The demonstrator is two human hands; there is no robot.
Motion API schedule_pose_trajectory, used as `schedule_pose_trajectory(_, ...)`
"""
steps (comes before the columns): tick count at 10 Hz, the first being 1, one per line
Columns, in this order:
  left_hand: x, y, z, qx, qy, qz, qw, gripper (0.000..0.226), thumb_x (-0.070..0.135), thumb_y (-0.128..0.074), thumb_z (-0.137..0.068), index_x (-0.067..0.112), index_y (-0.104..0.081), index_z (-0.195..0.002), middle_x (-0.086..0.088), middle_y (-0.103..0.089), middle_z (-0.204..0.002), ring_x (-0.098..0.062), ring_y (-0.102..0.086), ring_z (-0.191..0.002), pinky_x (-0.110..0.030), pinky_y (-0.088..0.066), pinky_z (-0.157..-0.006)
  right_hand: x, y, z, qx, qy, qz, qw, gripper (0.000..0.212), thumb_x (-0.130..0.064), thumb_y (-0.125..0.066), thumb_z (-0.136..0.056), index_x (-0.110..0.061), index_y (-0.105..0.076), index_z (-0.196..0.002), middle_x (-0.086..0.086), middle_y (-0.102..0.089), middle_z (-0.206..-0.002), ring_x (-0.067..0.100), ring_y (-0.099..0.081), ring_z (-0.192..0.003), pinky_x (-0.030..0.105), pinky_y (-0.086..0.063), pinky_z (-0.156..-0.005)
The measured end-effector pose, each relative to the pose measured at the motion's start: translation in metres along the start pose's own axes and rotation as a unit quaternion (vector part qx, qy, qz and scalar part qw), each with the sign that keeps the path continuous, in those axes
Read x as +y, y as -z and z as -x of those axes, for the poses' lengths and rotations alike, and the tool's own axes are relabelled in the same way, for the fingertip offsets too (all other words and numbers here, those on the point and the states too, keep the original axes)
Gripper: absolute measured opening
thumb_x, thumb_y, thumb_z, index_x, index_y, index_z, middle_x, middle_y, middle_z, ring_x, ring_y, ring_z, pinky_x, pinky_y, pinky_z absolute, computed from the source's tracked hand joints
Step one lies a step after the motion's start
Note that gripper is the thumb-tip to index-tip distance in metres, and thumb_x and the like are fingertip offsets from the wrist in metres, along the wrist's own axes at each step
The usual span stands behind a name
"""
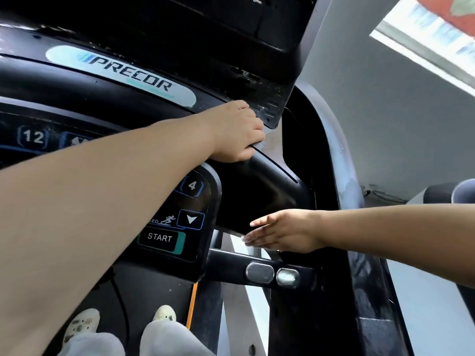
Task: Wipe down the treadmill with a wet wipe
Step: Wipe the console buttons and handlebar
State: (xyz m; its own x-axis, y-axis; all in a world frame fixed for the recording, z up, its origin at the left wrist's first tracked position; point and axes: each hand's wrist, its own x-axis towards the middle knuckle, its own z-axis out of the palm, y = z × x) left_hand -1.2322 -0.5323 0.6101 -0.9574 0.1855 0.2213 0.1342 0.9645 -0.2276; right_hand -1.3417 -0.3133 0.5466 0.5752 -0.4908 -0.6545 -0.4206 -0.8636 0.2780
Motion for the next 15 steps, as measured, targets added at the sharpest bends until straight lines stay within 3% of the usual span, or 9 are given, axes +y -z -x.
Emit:
schedule_pose_trajectory(1, 0.000, 0.000, -0.001, 0.005, -0.002, -0.003, 1.000, 0.079, 0.045, 0.003, -0.072, 0.017, -0.060, -0.110, 0.000, -0.059, -0.115, -0.022, -0.053, -0.104, -0.035, -0.031, -0.100, 0.003, 0.017, -0.008, -0.034, -0.041, -0.311, 0.949, 0.055, -0.042, -0.021, -0.100, -0.010, -0.033, -0.143, -0.009, -0.036, -0.150, -0.009, -0.024, -0.134, 0.015, -0.010, -0.113)
schedule_pose_trajectory(2, -0.001, -0.002, 0.000, 0.006, -0.003, -0.007, 1.000, 0.078, 0.045, 0.003, -0.073, 0.017, -0.060, -0.110, 0.001, -0.059, -0.115, -0.022, -0.053, -0.103, -0.035, -0.031, -0.100, -0.012, 0.023, -0.011, -0.061, -0.139, -0.280, 0.948, 0.051, -0.030, 0.004, -0.103, -0.007, 0.016, -0.147, -0.032, -0.005, -0.152, -0.014, 0.002, -0.137, 0.019, 0.008, -0.116)
schedule_pose_trajectory(3, -0.001, -0.002, 0.000, 0.009, -0.004, -0.002, 1.000, 0.078, 0.046, 0.001, -0.073, 0.016, -0.061, -0.109, -0.001, -0.061, -0.114, -0.023, -0.054, -0.102, -0.037, -0.033, -0.100, -0.011, 0.048, -0.024, -0.052, -0.194, -0.775, 0.600, 0.050, -0.007, -0.002, -0.099, 0.001, -0.013, -0.147, 0.003, -0.015, -0.158, 0.010, -0.010, -0.145, 0.022, -0.027, -0.110)
schedule_pose_trajectory(6, -0.001, -0.004, 0.000, 0.022, -0.006, 0.003, 1.000, 0.075, 0.045, -0.002, -0.075, 0.013, -0.062, -0.107, -0.004, -0.062, -0.110, -0.025, -0.055, -0.099, -0.040, -0.034, -0.100, -0.008, 0.043, -0.034, 0.039, -0.266, -0.937, 0.225, 0.042, -0.009, -0.018, -0.099, -0.001, -0.044, -0.132, 0.016, -0.038, -0.146, 0.008, -0.057, -0.112, 0.007, -0.045, -0.080)
schedule_pose_trajectory(7, -0.002, -0.004, 0.001, 0.030, -0.007, 0.012, 0.999, 0.073, 0.045, -0.005, -0.076, 0.012, -0.063, -0.106, -0.005, -0.062, -0.110, -0.027, -0.056, -0.099, -0.041, -0.035, -0.099, -0.001, 0.051, -0.054, 0.052, -0.228, -0.959, 0.161, 0.046, -0.008, -0.016, -0.097, -0.002, -0.039, -0.137, 0.015, -0.034, -0.149, 0.015, -0.033, -0.137, 0.021, -0.022, -0.112)
schedule_pose_trajectory(11, -0.002, -0.007, 0.002, 0.050, -0.013, 0.015, 0.999, 0.067, 0.043, -0.012, -0.078, 0.010, -0.065, -0.102, -0.008, -0.065, -0.104, -0.030, -0.058, -0.094, -0.043, -0.038, -0.097, -0.011, 0.027, -0.016, -0.060, -0.238, -0.957, 0.155, 0.028, -0.014, -0.034, -0.090, -0.020, -0.060, -0.099, 0.001, -0.056, -0.122, 0.014, -0.046, -0.112, 0.024, -0.031, -0.099)
schedule_pose_trajectory(12, -0.002, -0.006, 0.002, 0.046, -0.013, 0.013, 0.999, 0.069, 0.044, -0.010, -0.078, 0.010, -0.064, -0.103, -0.008, -0.065, -0.106, -0.030, -0.058, -0.095, -0.044, -0.037, -0.098, -0.031, 0.006, -0.003, -0.142, -0.175, -0.671, 0.706, 0.038, -0.021, -0.032, -0.098, -0.017, -0.055, -0.128, -0.007, -0.049, -0.139, 0.015, -0.023, -0.142, 0.041, 0.012, -0.114)
schedule_pose_trajectory(13, -0.002, -0.005, 0.002, 0.033, -0.010, 0.006, 0.999, 0.072, 0.045, -0.007, -0.077, 0.011, -0.063, -0.106, -0.007, -0.064, -0.108, -0.029, -0.057, -0.098, -0.043, -0.036, -0.099, -0.027, 0.005, 0.007, -0.228, -0.161, -0.477, 0.833, 0.045, -0.022, -0.037, -0.095, -0.017, -0.045, -0.139, -0.008, -0.041, -0.146, 0.014, -0.005, -0.146, 0.041, 0.023, -0.107)
schedule_pose_trajectory(15, -0.003, -0.005, 0.003, 0.049, -0.014, 0.008, 0.999, 0.069, 0.044, -0.009, -0.078, 0.010, -0.065, -0.101, -0.007, -0.065, -0.104, -0.029, -0.058, -0.094, -0.043, -0.038, -0.097, -0.016, 0.009, 0.014, -0.212, -0.147, -0.478, 0.840, 0.043, -0.019, -0.038, -0.096, -0.023, -0.046, -0.138, -0.006, -0.040, -0.148, 0.017, -0.014, -0.145, 0.047, 0.013, -0.113)
